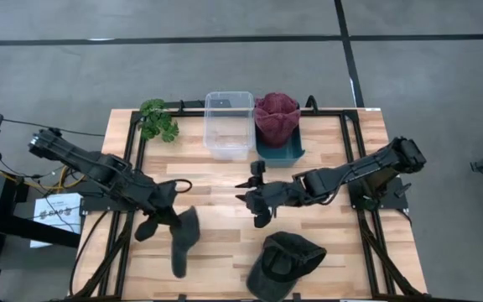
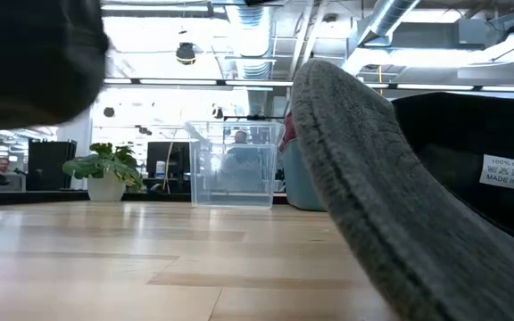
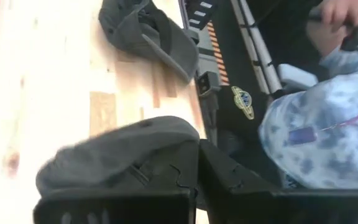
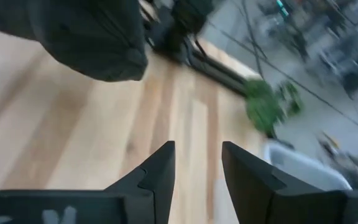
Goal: Pick & Place hat
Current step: Put the left black cap into the transparent bin
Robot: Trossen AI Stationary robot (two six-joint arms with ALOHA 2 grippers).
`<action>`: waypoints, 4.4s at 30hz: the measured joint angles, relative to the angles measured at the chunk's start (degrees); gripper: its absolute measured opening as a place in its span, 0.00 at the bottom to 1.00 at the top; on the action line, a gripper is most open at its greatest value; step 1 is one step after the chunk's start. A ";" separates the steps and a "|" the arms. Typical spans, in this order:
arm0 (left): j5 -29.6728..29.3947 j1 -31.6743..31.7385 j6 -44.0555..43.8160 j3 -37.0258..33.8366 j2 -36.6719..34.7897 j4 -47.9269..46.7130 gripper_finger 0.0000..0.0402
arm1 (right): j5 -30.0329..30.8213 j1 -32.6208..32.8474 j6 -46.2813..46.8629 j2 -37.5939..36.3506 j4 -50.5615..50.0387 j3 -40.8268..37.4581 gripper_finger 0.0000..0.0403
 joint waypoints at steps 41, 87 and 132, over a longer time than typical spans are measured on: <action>6.75 -4.65 -9.60 0.40 2.05 0.26 0.02 | -60.64 -23.33 -21.80 26.95 31.94 10.78 0.29; 7.14 -4.65 -11.81 0.38 2.05 0.28 0.02 | -65.54 -17.48 -28.38 35.15 17.18 23.43 0.29; 7.15 -4.68 -13.10 0.38 2.05 0.26 0.02 | -67.52 -18.18 -24.73 35.01 27.23 23.41 0.29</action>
